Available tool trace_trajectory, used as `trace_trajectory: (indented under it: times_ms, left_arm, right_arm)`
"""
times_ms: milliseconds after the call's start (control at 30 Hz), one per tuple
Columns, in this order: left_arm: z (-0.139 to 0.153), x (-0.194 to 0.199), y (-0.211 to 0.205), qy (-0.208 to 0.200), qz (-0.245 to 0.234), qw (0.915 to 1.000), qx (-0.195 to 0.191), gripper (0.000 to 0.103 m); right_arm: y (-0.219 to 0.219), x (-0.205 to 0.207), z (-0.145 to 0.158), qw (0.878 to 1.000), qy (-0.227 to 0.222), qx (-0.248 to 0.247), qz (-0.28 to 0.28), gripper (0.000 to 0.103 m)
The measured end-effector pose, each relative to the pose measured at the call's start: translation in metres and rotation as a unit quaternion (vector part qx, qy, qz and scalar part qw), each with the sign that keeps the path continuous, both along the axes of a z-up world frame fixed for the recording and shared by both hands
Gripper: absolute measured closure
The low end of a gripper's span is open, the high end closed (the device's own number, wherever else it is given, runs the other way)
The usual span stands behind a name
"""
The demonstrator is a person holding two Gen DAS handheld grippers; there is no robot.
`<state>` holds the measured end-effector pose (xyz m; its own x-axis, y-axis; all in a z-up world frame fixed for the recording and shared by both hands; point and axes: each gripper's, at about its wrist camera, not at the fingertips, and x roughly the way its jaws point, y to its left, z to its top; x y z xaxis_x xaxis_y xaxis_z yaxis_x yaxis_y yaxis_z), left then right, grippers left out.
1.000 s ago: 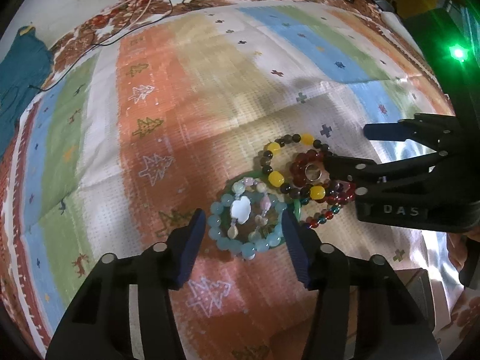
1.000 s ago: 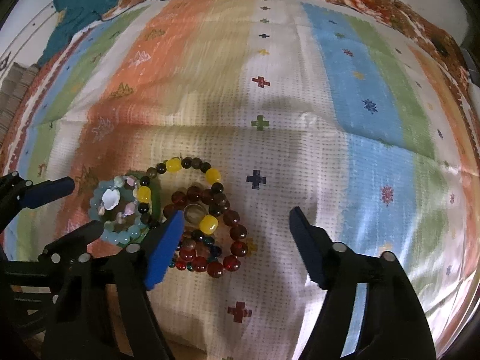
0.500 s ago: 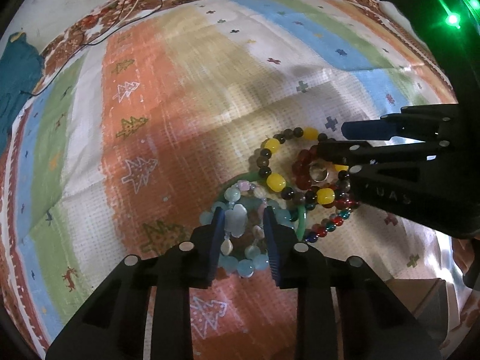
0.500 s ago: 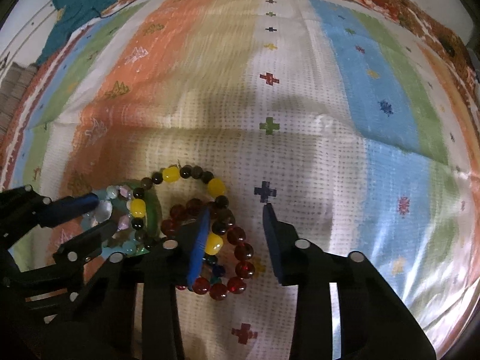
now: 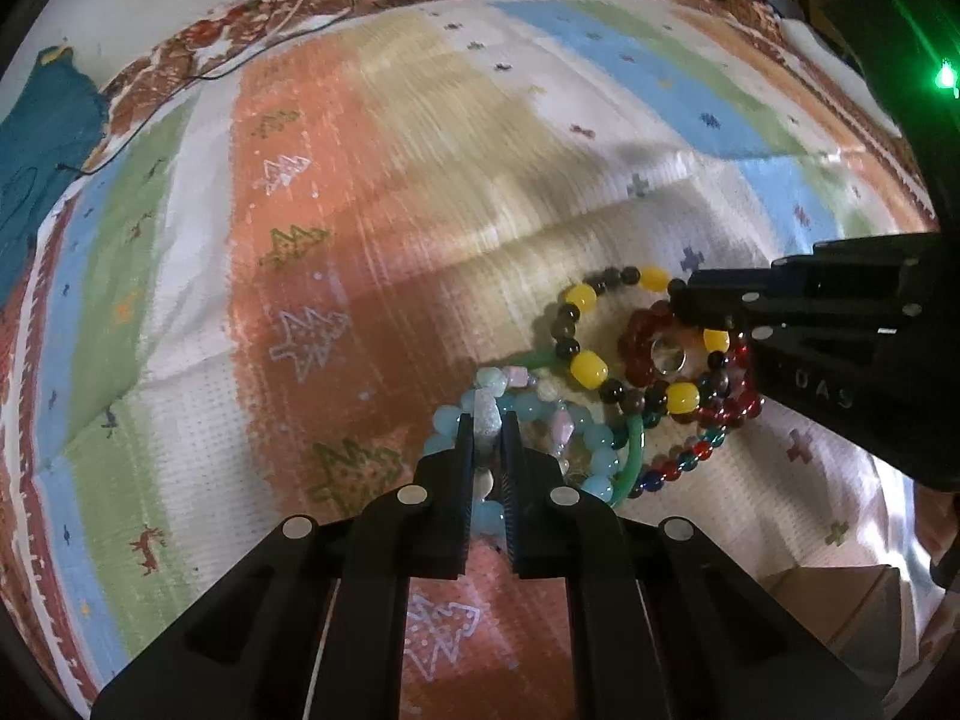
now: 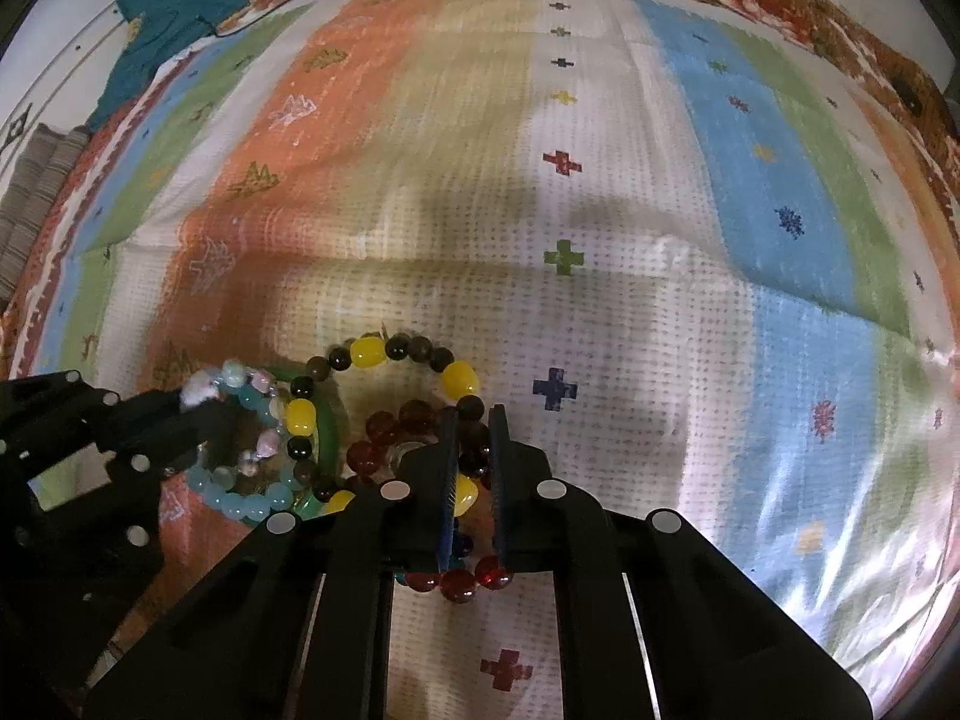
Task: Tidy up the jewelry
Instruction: 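Grasp the pink-white shell bracelet with the left tool while the right grasps the yellow-black bracelet, then lift both held bracelets and carry them over the silver tin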
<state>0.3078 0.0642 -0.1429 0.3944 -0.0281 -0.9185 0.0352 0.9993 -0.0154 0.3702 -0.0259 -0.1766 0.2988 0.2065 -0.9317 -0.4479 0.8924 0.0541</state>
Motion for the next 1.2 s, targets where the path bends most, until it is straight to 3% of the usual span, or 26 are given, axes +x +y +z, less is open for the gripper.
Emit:
trace_trajectory:
  times_ms: [333, 633, 1200]
  left_arm:
    - [0.041, -0.013, -0.011, -0.047, 0.002, 0.9987, -0.018, 0.095]
    - [0.08, -0.033, -0.029, -0.088, 0.004, 0.996, -0.012, 0.095]
    - [0.113, -0.077, -0.022, -0.122, 0.041, 0.9914, -0.024, 0.095]
  right_arm:
    - [-0.002, -0.022, 0.04, 0.999, -0.049, 0.011, 0.021, 0.092]
    - [-0.01, -0.048, 0.064, 0.995, -0.09, 0.018, 0.026, 0.092]
    - [-0.028, -0.094, 0.103, 0.985, -0.169, 0.035, 0.017, 0.093]
